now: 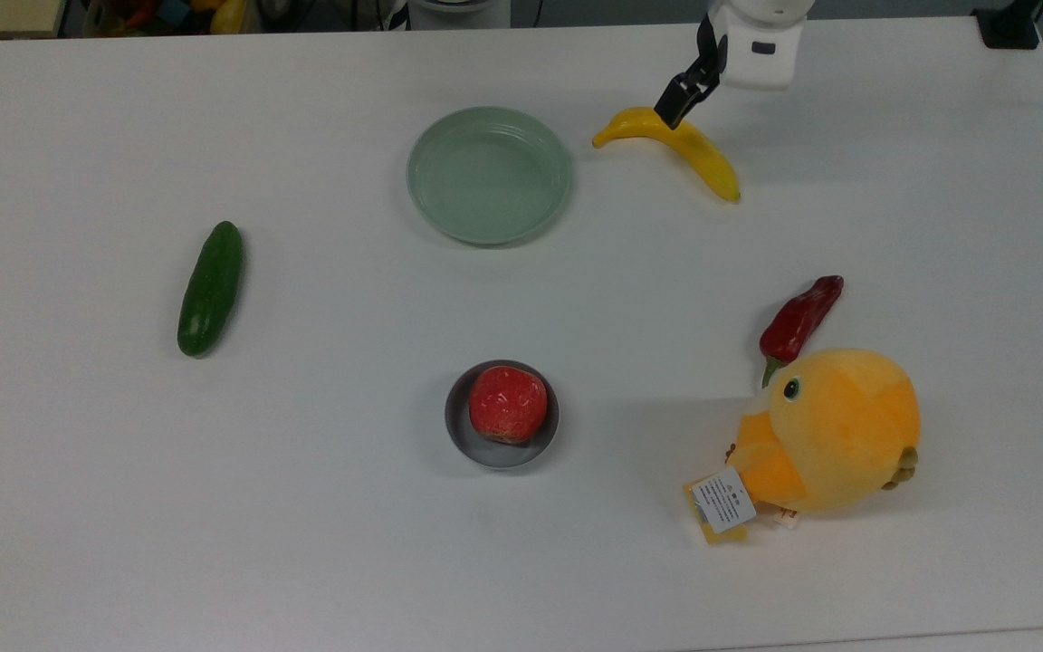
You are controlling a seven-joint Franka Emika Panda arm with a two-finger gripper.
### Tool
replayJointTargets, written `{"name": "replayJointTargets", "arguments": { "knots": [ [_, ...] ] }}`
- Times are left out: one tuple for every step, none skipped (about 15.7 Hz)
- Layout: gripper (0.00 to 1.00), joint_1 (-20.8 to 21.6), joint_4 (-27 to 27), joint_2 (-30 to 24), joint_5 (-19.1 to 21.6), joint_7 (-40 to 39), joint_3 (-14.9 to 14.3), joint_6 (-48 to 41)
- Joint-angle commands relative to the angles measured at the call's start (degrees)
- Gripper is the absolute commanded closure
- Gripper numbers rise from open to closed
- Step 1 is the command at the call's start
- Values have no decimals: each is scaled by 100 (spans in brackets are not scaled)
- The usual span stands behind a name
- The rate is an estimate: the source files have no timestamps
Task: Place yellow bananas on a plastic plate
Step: 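Close the gripper on the middle of the yellow banana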
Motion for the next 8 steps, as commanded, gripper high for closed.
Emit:
{"name": "replayJointTargets", "arguments": {
  "knots": [
    [0,58,-124,266,-229,78,11,347],
    [0,58,-124,310,-229,96,11,427],
    [0,66,-115,389,-247,122,11,445],
    [0,66,-115,433,-299,122,11,454],
    [0,66,-106,503,-352,122,11,480],
    [0,66,-80,591,-404,157,11,524],
    [6,66,-80,644,-483,175,11,585],
    [16,75,-80,696,-528,201,11,664]
  ]
}}
